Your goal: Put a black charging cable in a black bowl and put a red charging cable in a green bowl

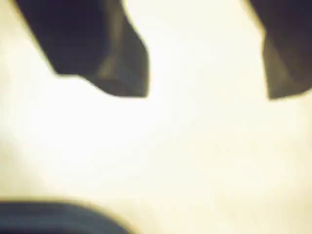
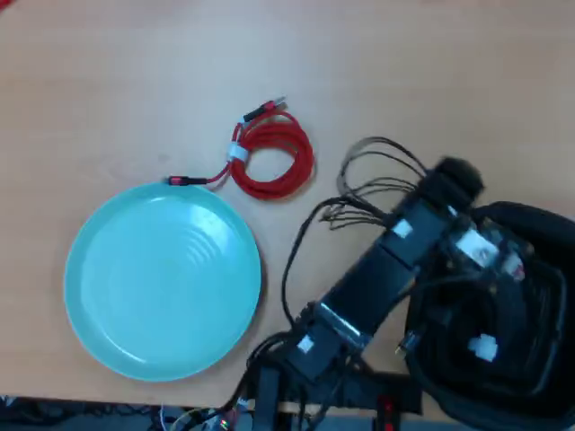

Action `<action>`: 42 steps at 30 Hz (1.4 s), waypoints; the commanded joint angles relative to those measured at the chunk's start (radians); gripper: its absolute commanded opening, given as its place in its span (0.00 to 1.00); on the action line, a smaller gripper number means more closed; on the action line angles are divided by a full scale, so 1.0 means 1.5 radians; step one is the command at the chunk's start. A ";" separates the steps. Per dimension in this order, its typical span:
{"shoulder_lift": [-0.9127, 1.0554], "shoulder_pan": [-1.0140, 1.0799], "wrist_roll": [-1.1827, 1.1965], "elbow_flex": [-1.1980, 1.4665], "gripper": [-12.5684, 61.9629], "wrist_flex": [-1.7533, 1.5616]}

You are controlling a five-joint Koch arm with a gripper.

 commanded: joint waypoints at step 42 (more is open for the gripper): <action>-0.331 -0.585 -0.076 0.062 0.49 0.003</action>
